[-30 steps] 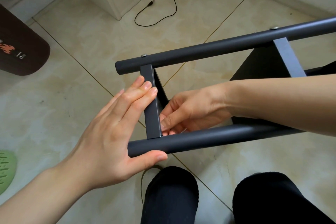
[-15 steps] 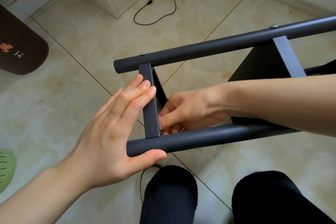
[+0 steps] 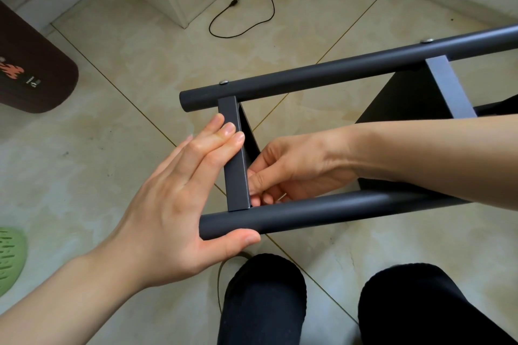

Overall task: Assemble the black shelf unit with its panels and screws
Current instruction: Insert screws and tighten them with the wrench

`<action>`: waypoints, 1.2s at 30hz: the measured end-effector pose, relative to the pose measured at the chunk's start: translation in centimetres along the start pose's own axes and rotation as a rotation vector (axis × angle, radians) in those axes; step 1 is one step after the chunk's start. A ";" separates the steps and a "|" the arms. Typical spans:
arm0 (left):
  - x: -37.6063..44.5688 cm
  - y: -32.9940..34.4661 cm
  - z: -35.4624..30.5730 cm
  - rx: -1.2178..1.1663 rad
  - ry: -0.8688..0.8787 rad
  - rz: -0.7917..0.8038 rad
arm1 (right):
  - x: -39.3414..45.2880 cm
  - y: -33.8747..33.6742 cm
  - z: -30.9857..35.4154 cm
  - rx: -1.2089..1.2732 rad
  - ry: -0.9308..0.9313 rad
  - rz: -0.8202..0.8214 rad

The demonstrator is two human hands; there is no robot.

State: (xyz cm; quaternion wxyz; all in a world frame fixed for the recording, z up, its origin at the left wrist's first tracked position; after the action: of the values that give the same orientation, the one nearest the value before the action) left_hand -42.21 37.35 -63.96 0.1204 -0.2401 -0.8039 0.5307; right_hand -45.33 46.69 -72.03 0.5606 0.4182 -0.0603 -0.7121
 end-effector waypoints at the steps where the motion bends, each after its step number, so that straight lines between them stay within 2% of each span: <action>1: 0.0 0.0 0.0 -0.004 0.003 0.000 | 0.0 -0.1 -0.1 0.002 0.011 -0.005; 19: 0.0 0.1 0.0 -0.017 0.001 0.001 | 0.1 0.1 -0.7 0.041 0.071 0.065; 27: 0.0 0.2 0.1 -0.002 0.005 0.016 | 0.4 -0.1 -1.2 0.008 0.093 0.007; 32: 0.0 0.2 0.0 0.001 0.002 0.015 | 0.2 0.3 -0.9 0.079 0.094 0.071; 36: 0.1 0.2 0.0 -0.005 0.005 0.014 | 0.3 0.1 -1.1 0.080 0.099 0.047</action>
State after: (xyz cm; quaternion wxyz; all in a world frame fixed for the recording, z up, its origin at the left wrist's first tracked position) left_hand -42.26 37.44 -64.12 0.1182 -0.2473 -0.8031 0.5290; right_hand -44.59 46.81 -72.85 0.5623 0.4734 -0.0705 -0.6744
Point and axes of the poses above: each hand's wrist, its own x-axis towards the middle knuckle, its own y-axis out of the palm, z = x × y, the point moved 8 cm from there along x, towards the middle knuckle, and after that the axes turned 8 degrees about z, right-handed, at the moved point
